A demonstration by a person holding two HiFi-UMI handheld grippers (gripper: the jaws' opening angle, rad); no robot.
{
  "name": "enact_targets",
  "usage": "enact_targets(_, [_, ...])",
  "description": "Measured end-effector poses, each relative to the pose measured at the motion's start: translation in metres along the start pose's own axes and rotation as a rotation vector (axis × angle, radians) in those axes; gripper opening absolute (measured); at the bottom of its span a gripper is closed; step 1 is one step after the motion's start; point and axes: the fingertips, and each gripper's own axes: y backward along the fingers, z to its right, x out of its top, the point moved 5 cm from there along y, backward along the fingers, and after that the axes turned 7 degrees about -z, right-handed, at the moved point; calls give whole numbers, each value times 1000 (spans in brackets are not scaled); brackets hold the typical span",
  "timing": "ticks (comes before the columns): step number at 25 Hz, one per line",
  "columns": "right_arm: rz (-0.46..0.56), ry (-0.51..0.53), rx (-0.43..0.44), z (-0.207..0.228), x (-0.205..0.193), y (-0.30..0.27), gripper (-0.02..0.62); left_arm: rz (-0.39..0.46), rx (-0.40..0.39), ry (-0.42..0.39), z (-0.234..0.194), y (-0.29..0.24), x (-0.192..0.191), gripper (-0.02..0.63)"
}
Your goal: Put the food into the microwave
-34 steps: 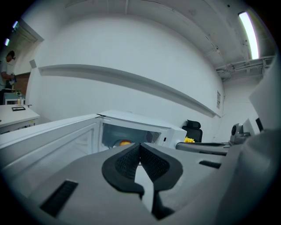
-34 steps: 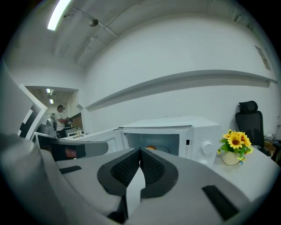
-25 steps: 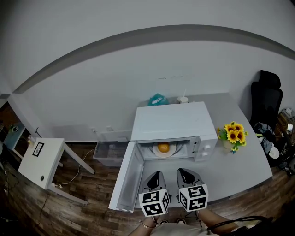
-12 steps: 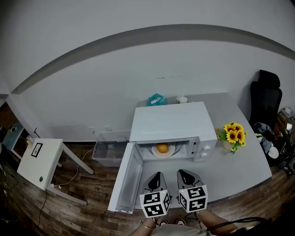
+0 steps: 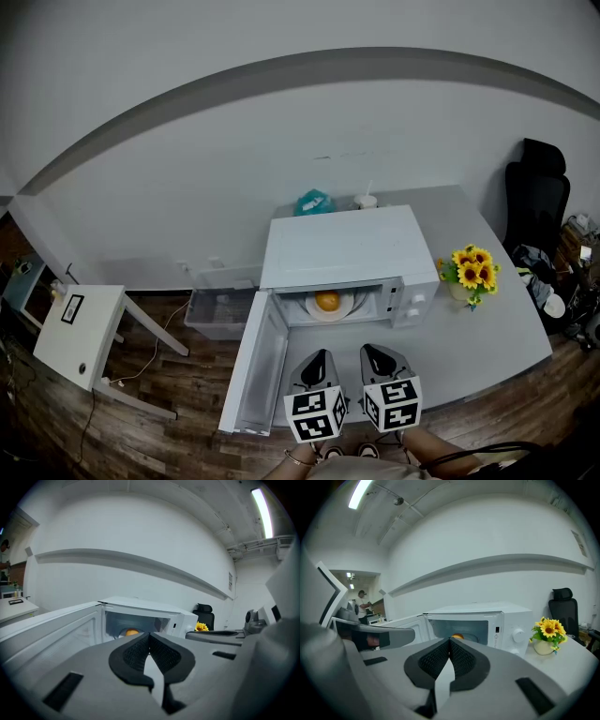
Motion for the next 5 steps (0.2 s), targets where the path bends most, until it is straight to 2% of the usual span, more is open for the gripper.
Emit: enact_targets(5, [-2, 1, -4, 0, -2, 3, 15, -10, 0, 3, 2, 1, -4, 3])
